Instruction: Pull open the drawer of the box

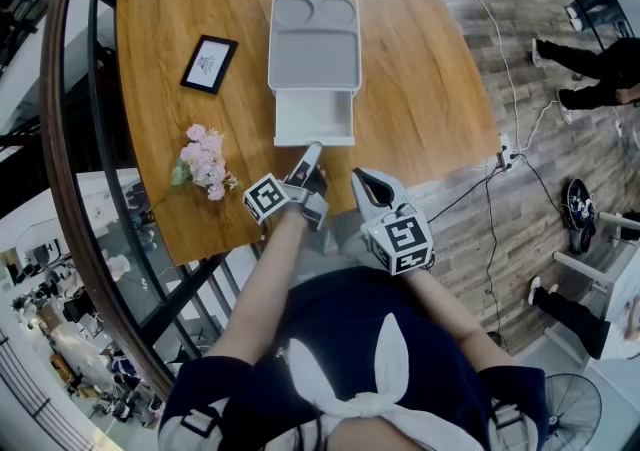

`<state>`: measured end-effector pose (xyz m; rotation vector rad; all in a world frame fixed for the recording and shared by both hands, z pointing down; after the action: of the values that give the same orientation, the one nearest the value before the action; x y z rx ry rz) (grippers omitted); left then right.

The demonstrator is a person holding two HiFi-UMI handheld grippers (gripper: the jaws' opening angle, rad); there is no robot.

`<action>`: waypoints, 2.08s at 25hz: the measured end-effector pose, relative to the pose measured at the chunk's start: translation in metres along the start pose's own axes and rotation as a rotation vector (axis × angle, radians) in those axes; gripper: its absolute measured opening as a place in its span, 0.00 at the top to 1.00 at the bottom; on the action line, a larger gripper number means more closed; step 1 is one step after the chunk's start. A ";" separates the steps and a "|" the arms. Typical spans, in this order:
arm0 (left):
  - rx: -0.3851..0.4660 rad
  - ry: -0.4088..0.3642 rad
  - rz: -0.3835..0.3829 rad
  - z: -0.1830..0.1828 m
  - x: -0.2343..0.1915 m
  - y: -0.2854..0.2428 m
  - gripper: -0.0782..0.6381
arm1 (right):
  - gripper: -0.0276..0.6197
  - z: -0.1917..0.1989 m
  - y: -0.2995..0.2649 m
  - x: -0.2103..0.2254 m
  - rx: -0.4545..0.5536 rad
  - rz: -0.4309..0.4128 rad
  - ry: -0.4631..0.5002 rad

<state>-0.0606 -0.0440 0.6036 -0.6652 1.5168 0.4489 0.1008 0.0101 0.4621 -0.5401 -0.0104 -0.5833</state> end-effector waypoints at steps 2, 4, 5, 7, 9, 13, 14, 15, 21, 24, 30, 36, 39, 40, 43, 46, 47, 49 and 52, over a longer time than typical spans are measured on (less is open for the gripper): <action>-0.001 -0.009 -0.002 0.001 0.000 0.001 0.66 | 0.96 0.000 0.002 -0.001 0.001 0.002 0.002; -0.001 -0.018 -0.002 0.001 -0.001 0.003 0.66 | 0.96 0.001 0.003 -0.001 -0.002 0.007 0.000; -0.002 -0.016 -0.002 0.001 -0.001 0.003 0.66 | 0.96 0.002 0.004 -0.001 -0.005 0.010 -0.002; -0.002 -0.009 -0.002 0.003 -0.001 0.005 0.66 | 0.96 0.002 0.005 -0.002 -0.004 0.011 -0.003; -0.002 -0.010 0.000 0.004 0.000 0.005 0.66 | 0.96 0.003 0.006 -0.002 -0.001 0.009 -0.001; -0.003 -0.010 0.001 0.005 0.000 0.006 0.66 | 0.96 0.003 0.007 -0.004 0.002 0.007 0.005; -0.003 -0.013 -0.001 0.005 0.000 0.006 0.66 | 0.96 0.003 0.007 -0.004 0.002 0.007 0.005; -0.003 -0.015 -0.004 0.005 -0.001 0.007 0.66 | 0.96 0.003 0.007 -0.004 0.002 0.008 0.005; -0.005 -0.012 -0.005 0.008 0.000 0.011 0.66 | 0.96 0.005 0.012 -0.005 0.002 0.017 0.004; -0.008 -0.018 -0.008 0.008 -0.001 0.014 0.66 | 0.96 0.006 0.013 -0.007 0.000 0.017 0.002; -0.017 -0.010 -0.004 0.013 -0.002 0.018 0.66 | 0.96 0.009 0.016 -0.010 0.000 0.017 0.004; -0.020 -0.008 -0.008 0.014 -0.004 0.022 0.66 | 0.96 0.011 0.017 -0.013 -0.003 0.018 0.006; -0.022 -0.014 -0.013 0.014 -0.006 0.025 0.66 | 0.96 0.013 0.017 -0.015 -0.006 0.017 0.007; -0.023 -0.013 -0.013 0.014 -0.005 0.025 0.66 | 0.96 0.013 0.017 -0.015 -0.006 0.017 0.007; -0.028 -0.009 -0.009 0.016 -0.003 0.027 0.66 | 0.96 0.012 0.018 -0.016 -0.004 0.017 0.006; -0.031 -0.012 -0.010 0.017 -0.005 0.029 0.66 | 0.96 0.013 0.018 -0.017 -0.003 0.017 0.005; -0.032 -0.012 -0.010 0.017 -0.006 0.029 0.66 | 0.96 0.014 0.017 -0.017 -0.003 0.018 0.006; -0.032 -0.018 -0.012 0.017 -0.007 0.030 0.66 | 0.96 0.015 0.018 -0.018 -0.002 0.018 0.006; -0.032 -0.016 -0.009 0.019 -0.005 0.032 0.66 | 0.96 0.014 0.019 -0.020 0.000 0.018 0.006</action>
<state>-0.0678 -0.0069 0.6036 -0.6922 1.4934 0.4715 0.0959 0.0411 0.4620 -0.5382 -0.0002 -0.5677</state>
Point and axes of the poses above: the fingertips, and each gripper's own axes: y backward along the fingers, x to its right, z out of its underside, the point moved 8 cm from there along y, backward along the fingers, and after that the axes turned 3 degrees about y, right-handed, at the moved point
